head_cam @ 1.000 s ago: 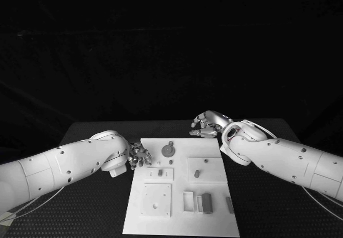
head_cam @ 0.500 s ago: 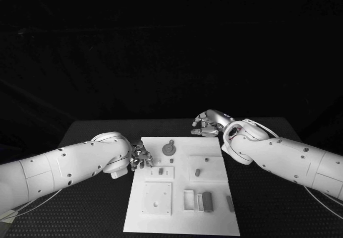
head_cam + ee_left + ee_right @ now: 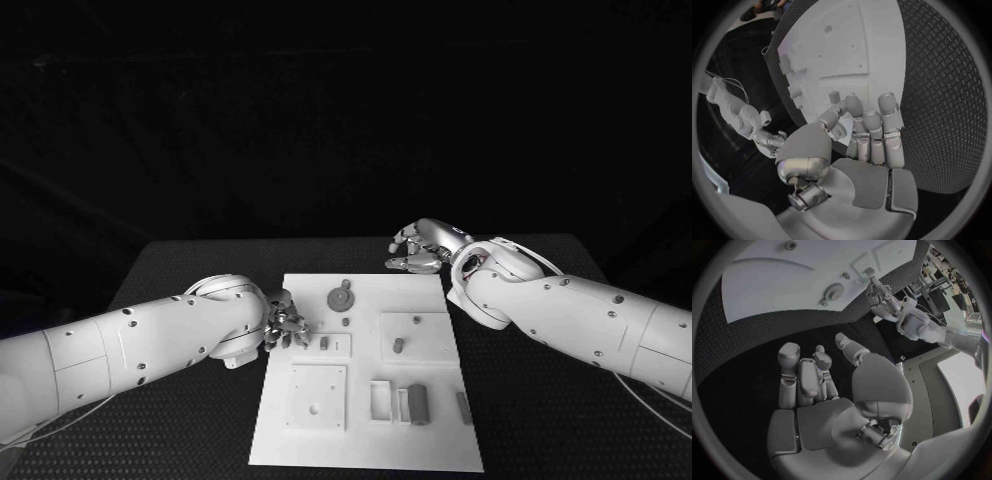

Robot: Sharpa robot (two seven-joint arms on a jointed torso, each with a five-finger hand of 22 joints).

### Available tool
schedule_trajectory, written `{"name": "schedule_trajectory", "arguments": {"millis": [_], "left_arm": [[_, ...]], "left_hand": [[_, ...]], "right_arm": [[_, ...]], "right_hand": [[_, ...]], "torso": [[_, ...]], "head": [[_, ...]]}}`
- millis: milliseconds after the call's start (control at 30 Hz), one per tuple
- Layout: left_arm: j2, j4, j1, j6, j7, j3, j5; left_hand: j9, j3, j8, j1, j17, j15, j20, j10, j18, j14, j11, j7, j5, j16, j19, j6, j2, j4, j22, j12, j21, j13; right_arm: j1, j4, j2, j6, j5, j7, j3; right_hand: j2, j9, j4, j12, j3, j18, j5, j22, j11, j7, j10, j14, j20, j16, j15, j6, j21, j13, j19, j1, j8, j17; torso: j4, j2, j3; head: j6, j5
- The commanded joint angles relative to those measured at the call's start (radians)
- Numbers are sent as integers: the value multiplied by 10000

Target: Assemble the parts on the task board

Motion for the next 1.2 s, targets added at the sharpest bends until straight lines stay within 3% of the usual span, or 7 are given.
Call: {"name": "schedule_trajectory", "arguments": {"millis": [33, 467, 933, 1200], "left_arm": [[-12, 90, -52, -69, -4, 1, -253], [-52, 133, -113, -273, 6, -3, -534], [-47, 130, -158, -924, 98, -2, -823], [-19, 149, -167, -742, 64, -2, -805]], "left_hand": [[946, 24, 89, 19, 11, -33, -49, 48, 58, 69, -2, -333, -5, 39, 15, 1722, 84, 71, 248, 39, 56, 12], [982, 14, 149, -54, 32, -71, -67, 77, 65, 110, -30, -361, -75, 87, 26, 1747, 164, 115, 243, 105, 142, 35], [1008, 30, 187, -118, 44, -100, -81, 77, 75, 130, -49, -375, -159, 120, 17, 1743, 329, 119, 241, 155, 228, 49], [1016, 28, 199, -153, 48, -107, -83, 79, 77, 136, -55, -379, -169, 131, 11, 1743, 370, 106, 240, 172, 257, 54]], "right_arm": [[-3, 25, -18, 93, 11, 38, 3], [-3, 32, -37, 91, 33, 42, 3], [-3, 37, -49, 84, 34, 43, 3], [-3, 30, -40, 92, 34, 43, 3]], "right_hand": [[69, 16, 21, -54, -63, 856, 11, 162, -4, 60, -92, -61, -66, -37, 14, 9, -32, -10, 20, -43, -42, -4], [66, 18, 39, -55, -67, 856, 12, 161, -4, 60, -94, -72, -64, -45, 14, 8, -36, -12, 20, -63, -46, -22], [65, 20, 43, -54, -64, 856, 13, 162, -5, 59, -94, -68, -65, -45, 13, 11, -39, -14, 21, -63, -48, -16], [64, 22, 42, -54, -62, 856, 13, 162, -6, 58, -94, -68, -66, -45, 12, 13, -40, -15, 21, -59, -48, -14]], "torso": [[5, -4, -1], [4, -3, -2], [14, 3, -8], [12, 3, -11]], "head": [[7, -10], [3, 5], [2, -15], [-12, -13]]}}
